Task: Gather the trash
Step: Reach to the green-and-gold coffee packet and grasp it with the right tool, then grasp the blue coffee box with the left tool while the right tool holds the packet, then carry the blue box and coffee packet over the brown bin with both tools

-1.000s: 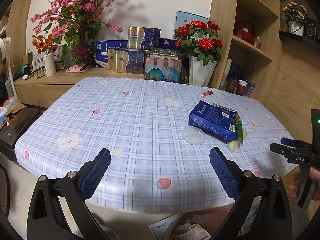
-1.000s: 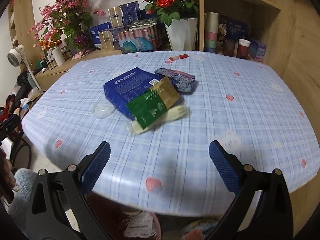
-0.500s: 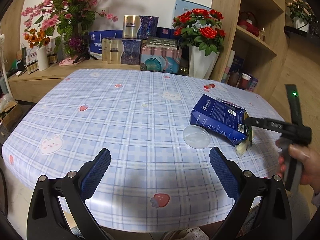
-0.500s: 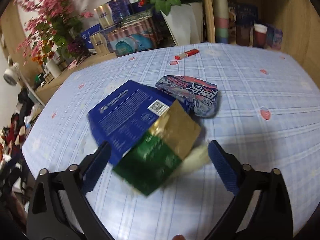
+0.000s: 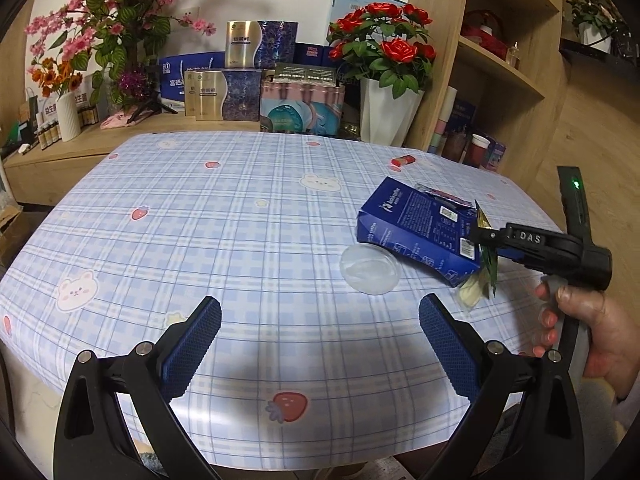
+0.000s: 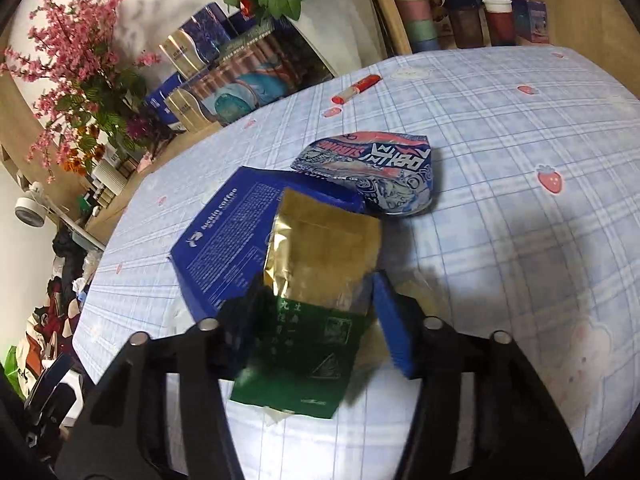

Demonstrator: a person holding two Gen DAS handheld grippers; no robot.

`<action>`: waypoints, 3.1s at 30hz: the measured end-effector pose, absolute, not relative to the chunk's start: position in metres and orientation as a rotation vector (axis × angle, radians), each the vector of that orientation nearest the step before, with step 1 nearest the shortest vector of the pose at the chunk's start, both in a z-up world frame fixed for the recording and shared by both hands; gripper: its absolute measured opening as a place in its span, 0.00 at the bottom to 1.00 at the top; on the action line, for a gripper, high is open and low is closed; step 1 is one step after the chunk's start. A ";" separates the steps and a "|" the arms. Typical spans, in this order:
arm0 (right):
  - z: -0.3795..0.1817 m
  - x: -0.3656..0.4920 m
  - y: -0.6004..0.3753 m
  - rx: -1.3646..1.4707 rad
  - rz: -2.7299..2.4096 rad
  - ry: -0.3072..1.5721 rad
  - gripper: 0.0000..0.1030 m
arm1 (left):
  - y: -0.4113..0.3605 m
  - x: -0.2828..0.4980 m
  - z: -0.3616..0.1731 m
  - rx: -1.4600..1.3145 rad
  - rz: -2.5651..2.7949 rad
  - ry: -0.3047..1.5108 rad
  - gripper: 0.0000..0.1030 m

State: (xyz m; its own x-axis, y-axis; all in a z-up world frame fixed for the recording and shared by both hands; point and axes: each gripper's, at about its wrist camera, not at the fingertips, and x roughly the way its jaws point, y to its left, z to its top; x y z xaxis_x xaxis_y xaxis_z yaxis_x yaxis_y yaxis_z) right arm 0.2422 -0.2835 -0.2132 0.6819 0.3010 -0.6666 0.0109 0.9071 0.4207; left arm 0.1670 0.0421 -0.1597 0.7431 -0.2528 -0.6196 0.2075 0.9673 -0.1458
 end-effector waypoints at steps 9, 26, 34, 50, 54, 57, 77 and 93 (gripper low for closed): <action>-0.207 0.200 -0.312 0.466 0.165 0.758 0.30 | 0.014 0.164 -0.153 -0.018 -0.292 0.701 0.94; -0.212 0.172 -0.345 0.477 0.145 0.726 0.27 | -0.047 0.233 -0.176 -0.216 -0.419 0.900 0.63; -0.212 0.174 -0.346 0.473 0.143 0.728 0.27 | -0.052 0.273 -0.199 -0.462 -0.446 0.981 0.56; -0.213 0.177 -0.343 0.455 0.147 0.736 0.27 | -0.040 0.299 -0.240 -0.794 -0.470 1.011 0.53; -0.211 0.177 -0.341 0.430 0.140 0.733 0.27 | -0.035 0.310 -0.242 -0.851 -0.467 0.969 0.53; -0.209 0.177 -0.338 0.435 0.142 0.731 0.27 | -0.038 0.318 -0.241 -0.845 -0.466 0.960 0.53; -0.166 0.148 -0.314 0.401 0.176 0.649 0.27 | -0.026 0.270 -0.133 -0.546 -0.551 0.752 0.13; -0.132 0.095 -0.293 0.393 0.206 0.577 0.27 | 0.017 0.158 -0.071 -0.308 -0.461 0.694 0.13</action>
State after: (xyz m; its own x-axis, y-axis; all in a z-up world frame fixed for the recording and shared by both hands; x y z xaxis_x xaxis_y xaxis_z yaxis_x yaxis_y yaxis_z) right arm 0.0950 -0.2927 -0.1321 0.8205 0.2968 -0.4886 -0.0797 0.9057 0.4163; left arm 0.1578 0.0171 -0.0710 0.6755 -0.5027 -0.5394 0.3026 0.8561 -0.4190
